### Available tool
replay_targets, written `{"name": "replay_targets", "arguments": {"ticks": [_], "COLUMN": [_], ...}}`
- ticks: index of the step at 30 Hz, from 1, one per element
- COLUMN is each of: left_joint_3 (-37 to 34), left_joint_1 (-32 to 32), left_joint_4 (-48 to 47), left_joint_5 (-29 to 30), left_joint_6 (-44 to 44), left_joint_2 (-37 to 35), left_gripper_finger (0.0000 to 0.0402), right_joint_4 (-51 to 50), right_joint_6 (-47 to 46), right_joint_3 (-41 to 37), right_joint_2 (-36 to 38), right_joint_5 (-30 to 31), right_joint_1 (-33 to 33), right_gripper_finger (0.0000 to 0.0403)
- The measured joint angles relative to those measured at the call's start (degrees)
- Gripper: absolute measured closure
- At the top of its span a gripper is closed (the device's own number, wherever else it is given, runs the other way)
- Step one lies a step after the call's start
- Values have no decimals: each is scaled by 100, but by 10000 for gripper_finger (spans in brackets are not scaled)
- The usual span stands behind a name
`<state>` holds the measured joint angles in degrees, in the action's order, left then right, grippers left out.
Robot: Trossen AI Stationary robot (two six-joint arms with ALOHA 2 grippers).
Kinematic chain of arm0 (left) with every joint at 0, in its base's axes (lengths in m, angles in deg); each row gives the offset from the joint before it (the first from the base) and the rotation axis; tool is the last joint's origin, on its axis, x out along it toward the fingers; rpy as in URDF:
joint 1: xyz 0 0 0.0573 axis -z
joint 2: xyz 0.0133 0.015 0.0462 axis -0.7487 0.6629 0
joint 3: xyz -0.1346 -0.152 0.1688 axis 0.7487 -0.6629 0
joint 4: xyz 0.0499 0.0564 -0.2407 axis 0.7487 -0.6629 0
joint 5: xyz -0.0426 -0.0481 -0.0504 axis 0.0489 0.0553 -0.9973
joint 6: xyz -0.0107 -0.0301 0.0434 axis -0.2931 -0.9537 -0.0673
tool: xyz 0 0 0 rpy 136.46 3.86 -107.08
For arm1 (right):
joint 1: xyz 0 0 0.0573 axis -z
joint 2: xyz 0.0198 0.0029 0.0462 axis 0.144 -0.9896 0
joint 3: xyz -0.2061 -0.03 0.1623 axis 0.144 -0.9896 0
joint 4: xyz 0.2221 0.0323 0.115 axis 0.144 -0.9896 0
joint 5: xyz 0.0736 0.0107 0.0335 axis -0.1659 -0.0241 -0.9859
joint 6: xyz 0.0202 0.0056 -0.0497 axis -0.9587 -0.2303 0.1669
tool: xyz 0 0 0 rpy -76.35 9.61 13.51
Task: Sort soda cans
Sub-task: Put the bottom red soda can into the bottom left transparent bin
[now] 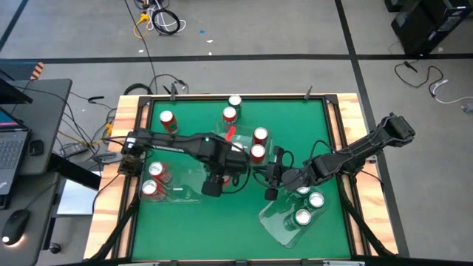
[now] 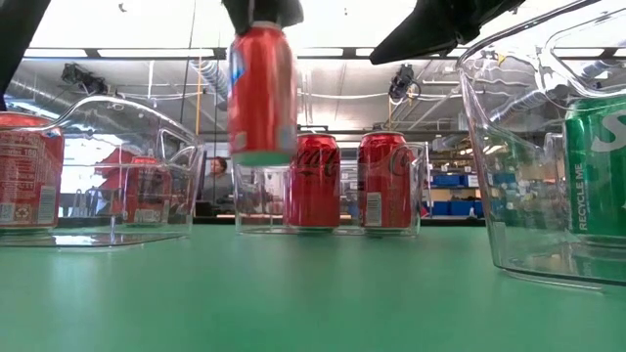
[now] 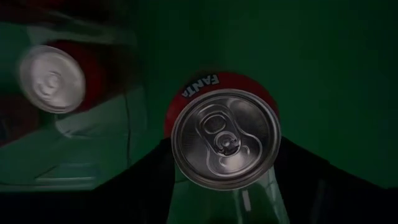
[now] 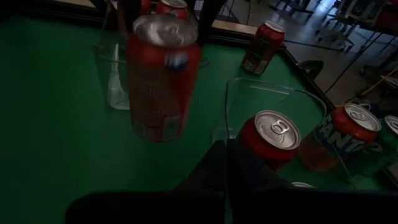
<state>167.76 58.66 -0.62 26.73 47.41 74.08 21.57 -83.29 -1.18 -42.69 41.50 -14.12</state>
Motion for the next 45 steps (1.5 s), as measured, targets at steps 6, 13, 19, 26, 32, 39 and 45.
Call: {"name": "replay_targets", "arguments": {"ticks": [6, 13, 19, 26, 32, 39, 45], "left_joint_3": [109, 71, -559, -1692, -2670, -3782, -4776], "left_joint_1": [-88, -328, -554, -646, -607, -592, -588], "left_joint_4": [-28, -2, -13, -6, -1, 28, 519], "left_joint_5": [-54, 23, 95, 163, 47, -119, -229], "left_joint_6": [-431, -881, -1220, -1673, -2033, -2309, -2347], "left_joint_2": [-388, -1014, -1800, -2596, -3025, -3398, -3713], "left_gripper_finger": [176, 176, 176, 177, 177, 177, 177], "right_joint_4": [-82, -117, -118, -104, -90, -90, -94], "right_joint_6": [-83, -149, -149, -149, -149, -151, -151], "right_joint_3": [0, 0, 0, 0, 0, 0, 0], "right_joint_2": [0, 0, 0, 0, 0, 0, 0], "right_joint_5": [-2, -2, -4, -3, -4, -4, -4], "right_joint_1": [0, 0, 0, 0, 0, 0, 0], "right_gripper_finger": [403, 403, 403, 403, 403, 403, 403]}}
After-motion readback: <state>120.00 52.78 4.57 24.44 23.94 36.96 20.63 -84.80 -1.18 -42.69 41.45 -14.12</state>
